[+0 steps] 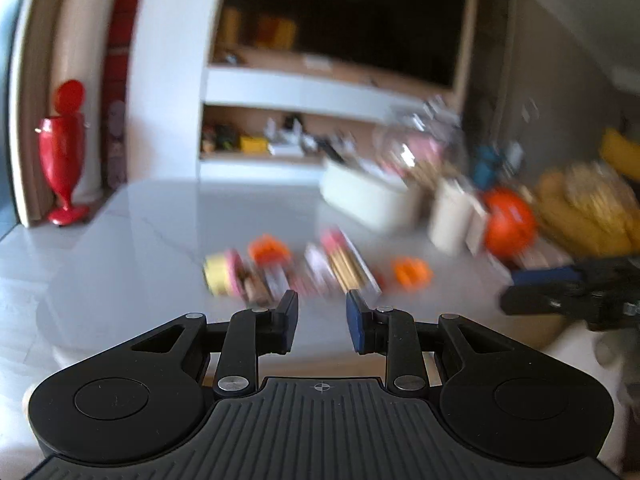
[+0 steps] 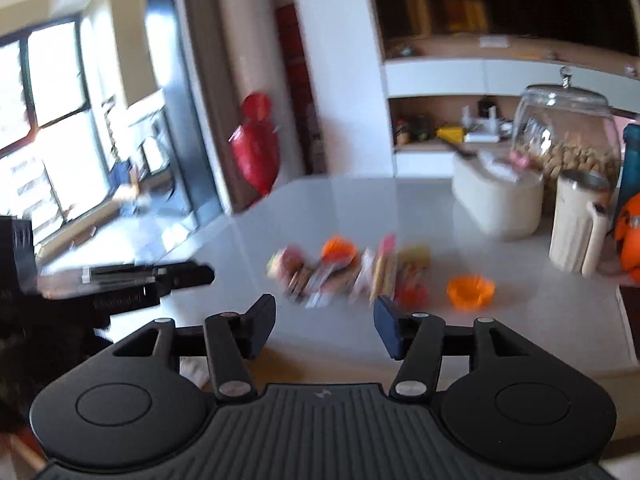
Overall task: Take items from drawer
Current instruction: 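Push the drawer closed with both tools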
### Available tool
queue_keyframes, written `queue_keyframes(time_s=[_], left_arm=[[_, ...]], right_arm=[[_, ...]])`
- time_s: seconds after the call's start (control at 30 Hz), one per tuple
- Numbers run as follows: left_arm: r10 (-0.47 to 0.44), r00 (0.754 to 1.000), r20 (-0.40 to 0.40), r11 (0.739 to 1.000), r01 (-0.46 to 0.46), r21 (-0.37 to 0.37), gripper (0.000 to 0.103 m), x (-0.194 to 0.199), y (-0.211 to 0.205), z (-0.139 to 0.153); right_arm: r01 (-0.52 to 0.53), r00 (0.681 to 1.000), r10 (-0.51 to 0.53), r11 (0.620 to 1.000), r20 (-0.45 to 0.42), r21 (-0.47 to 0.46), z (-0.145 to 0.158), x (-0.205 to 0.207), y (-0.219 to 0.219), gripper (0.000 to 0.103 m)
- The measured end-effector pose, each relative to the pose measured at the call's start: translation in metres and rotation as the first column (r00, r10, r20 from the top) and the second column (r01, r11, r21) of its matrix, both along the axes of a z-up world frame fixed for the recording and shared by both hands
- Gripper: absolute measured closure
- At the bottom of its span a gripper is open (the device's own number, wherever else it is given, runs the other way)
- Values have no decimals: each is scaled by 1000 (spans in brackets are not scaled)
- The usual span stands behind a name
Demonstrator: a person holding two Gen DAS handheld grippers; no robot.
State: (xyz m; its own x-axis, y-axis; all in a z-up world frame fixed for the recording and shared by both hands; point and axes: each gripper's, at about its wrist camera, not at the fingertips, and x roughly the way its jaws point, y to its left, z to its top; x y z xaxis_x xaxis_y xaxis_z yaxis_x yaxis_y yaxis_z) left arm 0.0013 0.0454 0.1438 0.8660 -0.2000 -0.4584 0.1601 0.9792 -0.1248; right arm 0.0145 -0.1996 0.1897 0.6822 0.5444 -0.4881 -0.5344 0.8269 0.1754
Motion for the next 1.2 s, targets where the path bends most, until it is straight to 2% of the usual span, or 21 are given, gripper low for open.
queue_keyframes(time_s=[0.07, 0.13, 0.2, 0.23, 0.33, 0.4, 0.47, 0.5, 0.6, 0.73, 0.9, 1.2], left_arm=[[-58, 994, -95, 998, 60, 23, 74, -17, -15, -14], [-118, 969, -218, 992, 126, 25, 74, -32, -24, -36], [-135, 939, -317, 989, 148, 18, 74, -36, -28, -57], [-132, 923, -360, 989, 148, 17, 74, -37, -29, -67], [-110, 886, -451, 990, 136, 27, 74, -26, -32, -93], [-97, 875, -475, 993, 119, 18, 74, -19, -29, -104], [-75, 877, -474, 995, 96, 21, 76, -11, -28, -112], [-75, 871, -486, 996, 89, 6, 75, -5, -27, -113], [-57, 885, -462, 997, 72, 15, 75, 4, -29, -116], [-24, 911, -412, 1000, 26, 0, 75, 20, -19, -121], [4, 938, -345, 1000, -10, -16, 75, 57, -11, -126], [62, 954, -293, 994, -85, -67, 75, 104, 0, -131]], right_arm=[[-23, 998, 21, 999, -63, -32, -12, -19, 0, 48], [-24, 981, 15, 999, -191, -44, -34, -30, -3, 48], [-41, 939, 23, 998, -342, -46, -62, -34, -7, 48], [-44, 920, 22, 998, -390, -46, -75, -36, -9, 48], [-33, 886, -14, 995, -464, -93, -105, -40, -8, 48], [-19, 867, -31, 995, -497, -95, -118, -35, -7, 48], [-3, 859, -46, 996, -510, -95, -127, -29, -5, 48], [6, 864, -59, 994, -500, -107, -131, -28, -3, 49], [20, 861, -72, 994, -503, -107, -136, -16, 2, 49], [22, 898, -85, 988, -431, -150, -142, -4, 14, 49], [82, 920, -130, 986, -370, -143, -146, 28, 22, 49], [152, 941, -184, 980, -283, -130, -151, 82, 32, 49]])
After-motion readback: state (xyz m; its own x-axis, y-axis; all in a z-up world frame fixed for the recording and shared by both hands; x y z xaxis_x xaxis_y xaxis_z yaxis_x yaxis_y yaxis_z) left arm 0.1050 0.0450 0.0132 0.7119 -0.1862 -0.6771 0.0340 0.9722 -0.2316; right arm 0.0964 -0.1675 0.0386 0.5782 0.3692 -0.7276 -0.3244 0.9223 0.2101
